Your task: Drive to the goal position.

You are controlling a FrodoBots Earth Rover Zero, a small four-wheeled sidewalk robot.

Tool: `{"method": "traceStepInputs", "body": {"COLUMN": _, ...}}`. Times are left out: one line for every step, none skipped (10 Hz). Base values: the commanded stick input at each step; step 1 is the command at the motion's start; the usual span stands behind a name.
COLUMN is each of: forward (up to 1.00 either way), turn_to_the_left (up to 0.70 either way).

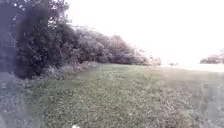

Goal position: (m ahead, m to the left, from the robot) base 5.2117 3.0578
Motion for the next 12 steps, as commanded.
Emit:
{"method": "traceStepInputs", "body": {"forward": 0.00, "turn_to_the_left": -0.70}}
{"method": "traceStepInputs", "body": {"forward": 0.00, "turn_to_the_left": -0.70}}
{"method": "traceStepInputs", "body": {"forward": 0.00, "turn_to_the_left": -0.70}}
{"method": "traceStepInputs", "body": {"forward": 0.00, "turn_to_the_left": -0.70}}
{"method": "traceStepInputs", "body": {"forward": 0.00, "turn_to_the_left": -0.70}}
{"method": "traceStepInputs", "body": {"forward": 0.00, "turn_to_the_left": -0.70}}
{"method": "traceStepInputs", "body": {"forward": 0.00, "turn_to_the_left": -0.70}}
{"method": "traceStepInputs", "body": {"forward": 0.00, "turn_to_the_left": -0.70}}
{"method": "traceStepInputs", "body": {"forward": 0.36, "turn_to_the_left": -0.52}}
{"method": "traceStepInputs", "body": {"forward": 0.70, "turn_to_the_left": -0.35}}
{"method": "traceStepInputs", "body": {"forward": 0.70, "turn_to_the_left": -0.35}}
{"method": "traceStepInputs", "body": {"forward": 0.70, "turn_to_the_left": -0.35}}
